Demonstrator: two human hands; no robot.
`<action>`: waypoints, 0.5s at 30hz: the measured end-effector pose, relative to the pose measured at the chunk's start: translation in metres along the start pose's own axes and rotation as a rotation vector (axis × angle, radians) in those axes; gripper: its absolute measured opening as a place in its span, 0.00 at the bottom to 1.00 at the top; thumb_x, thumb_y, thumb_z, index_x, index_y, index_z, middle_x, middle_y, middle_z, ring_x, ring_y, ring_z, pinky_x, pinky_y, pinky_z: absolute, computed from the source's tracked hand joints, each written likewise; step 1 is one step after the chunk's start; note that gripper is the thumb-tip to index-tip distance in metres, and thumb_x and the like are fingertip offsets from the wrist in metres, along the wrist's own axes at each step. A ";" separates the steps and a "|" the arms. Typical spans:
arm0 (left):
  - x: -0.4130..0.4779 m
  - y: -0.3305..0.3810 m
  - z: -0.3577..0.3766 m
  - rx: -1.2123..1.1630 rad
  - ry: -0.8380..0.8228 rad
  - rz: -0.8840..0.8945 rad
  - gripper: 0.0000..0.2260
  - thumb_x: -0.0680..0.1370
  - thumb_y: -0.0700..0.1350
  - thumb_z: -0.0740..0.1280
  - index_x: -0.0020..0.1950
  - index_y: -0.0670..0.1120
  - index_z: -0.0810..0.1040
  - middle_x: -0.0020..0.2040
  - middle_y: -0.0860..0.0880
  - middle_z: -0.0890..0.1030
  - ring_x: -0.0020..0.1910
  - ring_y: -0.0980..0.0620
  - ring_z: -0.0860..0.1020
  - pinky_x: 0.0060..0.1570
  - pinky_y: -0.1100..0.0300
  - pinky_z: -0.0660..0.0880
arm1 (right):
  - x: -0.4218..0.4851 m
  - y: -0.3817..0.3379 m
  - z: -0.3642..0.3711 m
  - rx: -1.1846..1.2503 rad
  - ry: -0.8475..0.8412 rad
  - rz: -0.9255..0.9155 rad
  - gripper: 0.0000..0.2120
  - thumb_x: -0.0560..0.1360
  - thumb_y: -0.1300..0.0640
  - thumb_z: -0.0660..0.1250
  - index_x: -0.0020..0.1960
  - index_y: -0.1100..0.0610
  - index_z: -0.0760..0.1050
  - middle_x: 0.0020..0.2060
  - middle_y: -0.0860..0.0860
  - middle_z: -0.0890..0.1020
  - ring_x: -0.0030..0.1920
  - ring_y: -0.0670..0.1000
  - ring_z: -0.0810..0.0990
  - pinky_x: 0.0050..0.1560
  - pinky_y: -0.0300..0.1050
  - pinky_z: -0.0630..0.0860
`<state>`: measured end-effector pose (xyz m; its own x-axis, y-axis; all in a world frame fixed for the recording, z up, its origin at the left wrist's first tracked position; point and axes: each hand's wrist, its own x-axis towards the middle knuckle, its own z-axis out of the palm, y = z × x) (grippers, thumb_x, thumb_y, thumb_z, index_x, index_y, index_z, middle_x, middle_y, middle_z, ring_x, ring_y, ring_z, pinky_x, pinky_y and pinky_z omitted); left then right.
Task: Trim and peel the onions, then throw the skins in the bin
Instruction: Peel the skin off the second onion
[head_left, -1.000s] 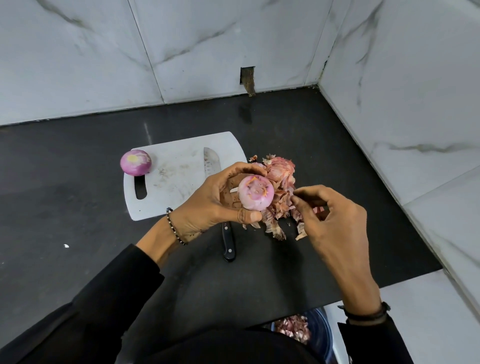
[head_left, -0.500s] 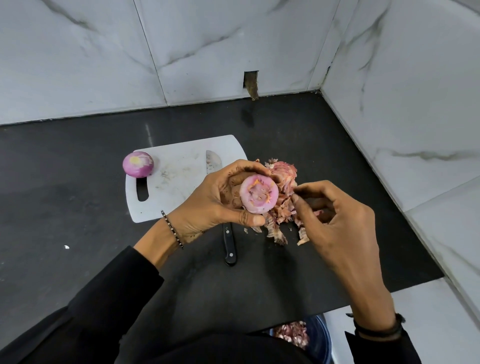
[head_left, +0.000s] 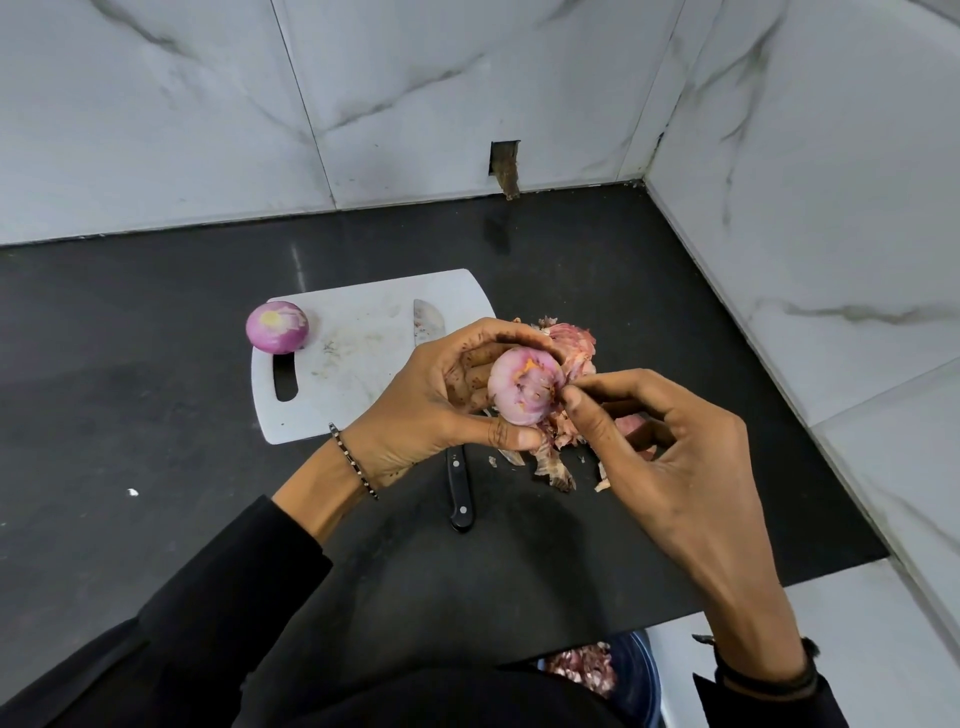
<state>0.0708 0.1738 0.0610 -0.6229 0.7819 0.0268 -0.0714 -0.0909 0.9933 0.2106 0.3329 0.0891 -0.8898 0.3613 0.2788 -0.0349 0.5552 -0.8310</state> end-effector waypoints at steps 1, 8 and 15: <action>0.000 0.000 0.000 0.010 0.012 0.003 0.28 0.65 0.27 0.76 0.63 0.37 0.73 0.58 0.41 0.80 0.60 0.44 0.79 0.57 0.53 0.78 | 0.000 0.000 0.001 0.005 -0.003 0.004 0.06 0.76 0.51 0.73 0.52 0.50 0.85 0.43 0.40 0.85 0.45 0.46 0.83 0.37 0.32 0.75; 0.000 0.001 0.002 0.124 0.057 0.018 0.28 0.64 0.31 0.78 0.62 0.39 0.75 0.58 0.45 0.81 0.60 0.45 0.80 0.57 0.54 0.78 | 0.001 0.003 0.004 0.042 -0.016 0.059 0.07 0.75 0.51 0.75 0.52 0.49 0.86 0.42 0.40 0.85 0.44 0.46 0.85 0.40 0.35 0.78; 0.000 0.004 0.006 0.212 0.057 0.032 0.28 0.64 0.33 0.80 0.62 0.39 0.76 0.57 0.46 0.82 0.59 0.47 0.80 0.57 0.53 0.79 | 0.004 0.002 0.004 0.020 -0.004 0.094 0.05 0.74 0.53 0.74 0.47 0.43 0.83 0.38 0.34 0.84 0.42 0.38 0.83 0.40 0.28 0.76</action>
<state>0.0753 0.1770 0.0660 -0.6659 0.7437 0.0586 0.1107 0.0208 0.9936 0.2053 0.3326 0.0869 -0.8915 0.4081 0.1967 0.0401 0.5036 -0.8630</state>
